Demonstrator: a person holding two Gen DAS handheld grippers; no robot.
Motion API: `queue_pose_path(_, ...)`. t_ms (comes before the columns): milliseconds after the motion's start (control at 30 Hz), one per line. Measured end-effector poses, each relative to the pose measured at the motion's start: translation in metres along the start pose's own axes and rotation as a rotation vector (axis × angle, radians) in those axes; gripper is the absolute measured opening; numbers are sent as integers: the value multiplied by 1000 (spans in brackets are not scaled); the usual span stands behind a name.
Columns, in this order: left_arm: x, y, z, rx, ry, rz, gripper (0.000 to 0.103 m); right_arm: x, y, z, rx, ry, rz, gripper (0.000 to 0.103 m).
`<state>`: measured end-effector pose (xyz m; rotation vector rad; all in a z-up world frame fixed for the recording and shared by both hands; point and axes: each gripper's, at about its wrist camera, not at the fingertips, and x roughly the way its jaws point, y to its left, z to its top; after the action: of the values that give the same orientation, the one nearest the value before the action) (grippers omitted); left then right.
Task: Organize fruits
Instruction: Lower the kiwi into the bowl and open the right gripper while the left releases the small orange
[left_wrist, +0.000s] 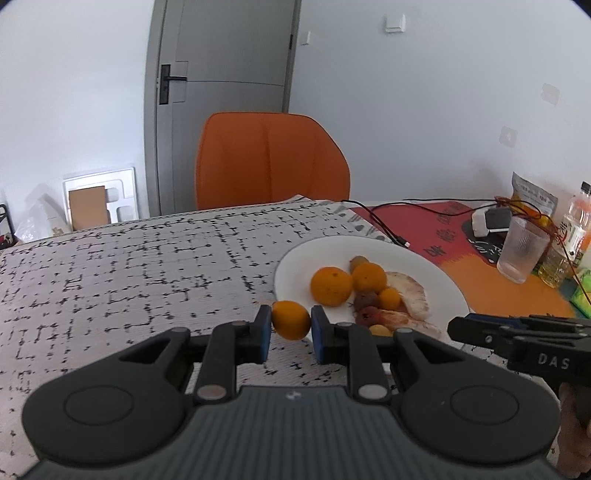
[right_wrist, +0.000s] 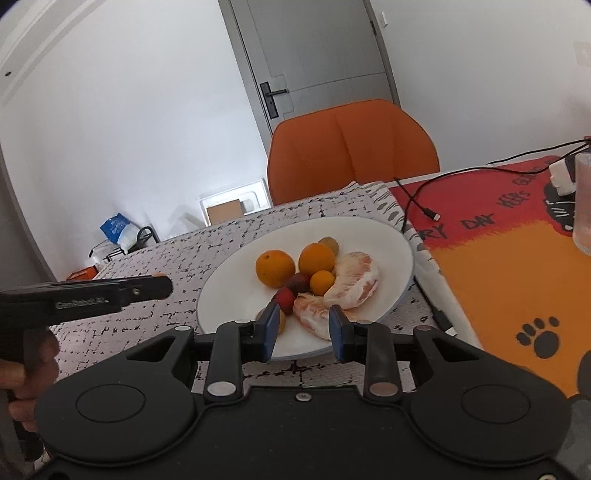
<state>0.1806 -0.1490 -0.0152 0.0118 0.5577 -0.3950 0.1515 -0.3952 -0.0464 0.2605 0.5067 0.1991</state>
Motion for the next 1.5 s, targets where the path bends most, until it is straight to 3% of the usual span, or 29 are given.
queue_pose_path(400, 12, -27, 8, 50, 0, -31, 21, -5, -12, -5, 22, 2, 1, 31)
queue_pose_path(767, 3, -18, 5, 23, 9, 25, 30, -6, -12, -5, 31, -1, -1, 31)
queue_pose_path(1067, -19, 2, -2, -11, 0, 57, 55, -9, 4, -3, 7, 0, 3, 41)
queue_pose_path(1233, -32, 13, -3, -45, -9, 82, 66, -14, 14, -1, -8, -13, 1, 54)
queue_pose_path(1367, -45, 22, -6, -59, -25, 104, 82, -16, 20, 1, -8, -17, 3, 64)
queue_pose_path(1500, -56, 27, -8, -56, -40, 132, 86, -18, 26, 1, -12, -18, 8, 72)
